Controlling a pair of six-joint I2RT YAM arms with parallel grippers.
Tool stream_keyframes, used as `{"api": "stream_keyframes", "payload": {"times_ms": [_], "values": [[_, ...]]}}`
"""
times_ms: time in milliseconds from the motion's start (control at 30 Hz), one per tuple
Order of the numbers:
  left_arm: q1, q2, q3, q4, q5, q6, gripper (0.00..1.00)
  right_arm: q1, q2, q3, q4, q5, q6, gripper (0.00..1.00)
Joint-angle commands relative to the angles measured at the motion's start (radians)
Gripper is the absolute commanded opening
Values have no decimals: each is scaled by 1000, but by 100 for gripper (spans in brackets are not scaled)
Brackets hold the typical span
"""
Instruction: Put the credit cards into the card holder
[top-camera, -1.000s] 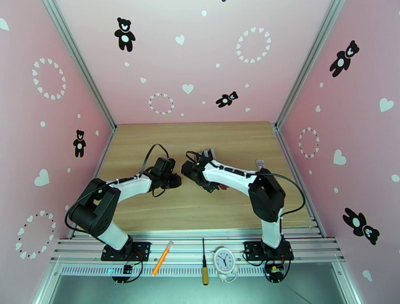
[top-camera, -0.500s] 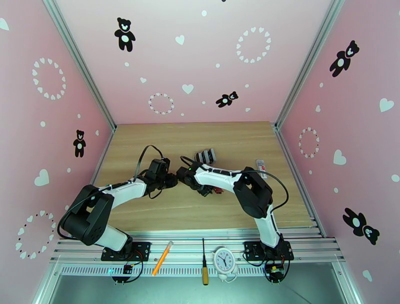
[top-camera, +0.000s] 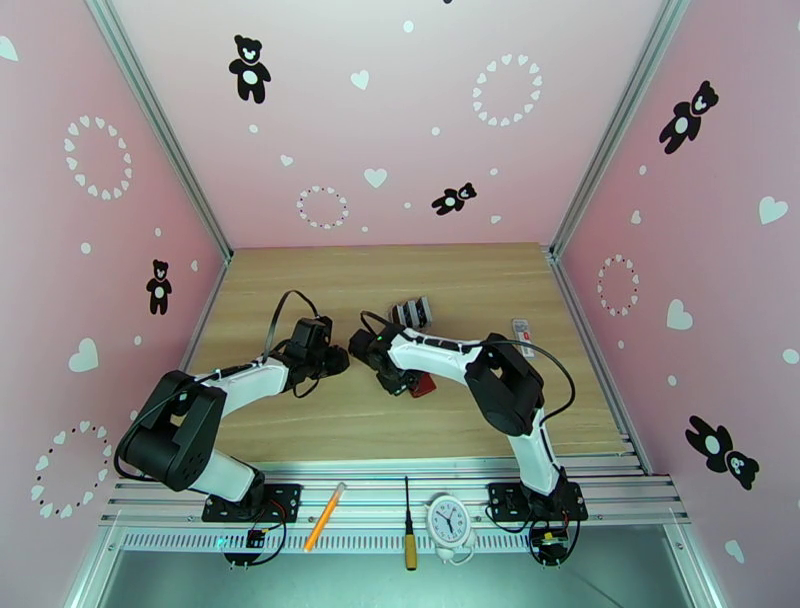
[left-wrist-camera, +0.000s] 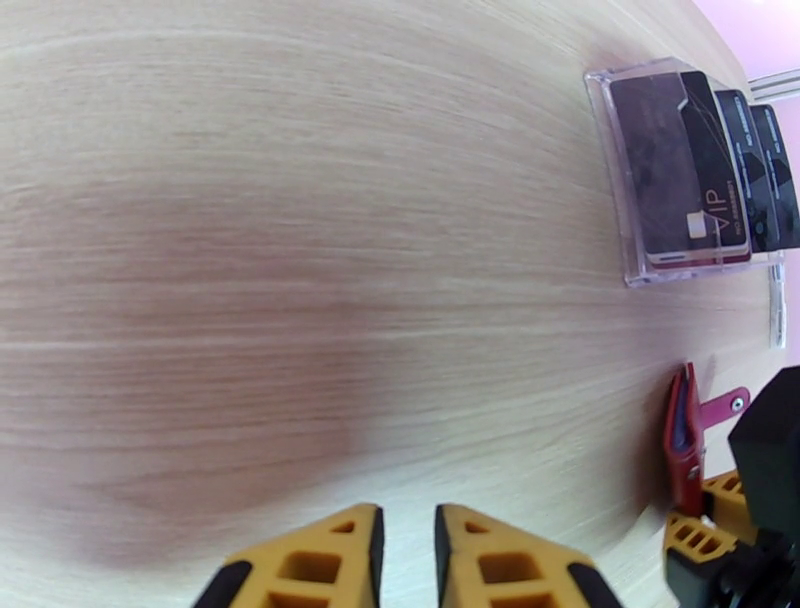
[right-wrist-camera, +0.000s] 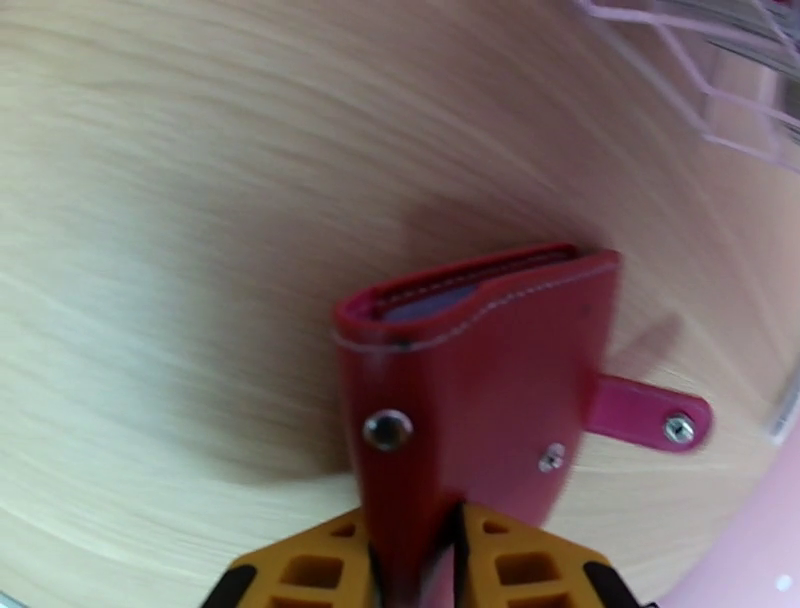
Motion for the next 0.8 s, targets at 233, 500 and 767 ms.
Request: {"api": "stream_keyframes", "payload": {"times_ms": [233, 500, 767], "values": [[4, -8, -9, 17, 3, -7, 23, -17, 54, 7, 134, -239, 14, 26], [3, 2, -7, 29, 17, -8, 24, -29, 54, -10, 194, -329, 14, 29], [4, 11, -7, 45, 33, -7, 24, -42, 39, -7, 203, -342, 2, 39]]}}
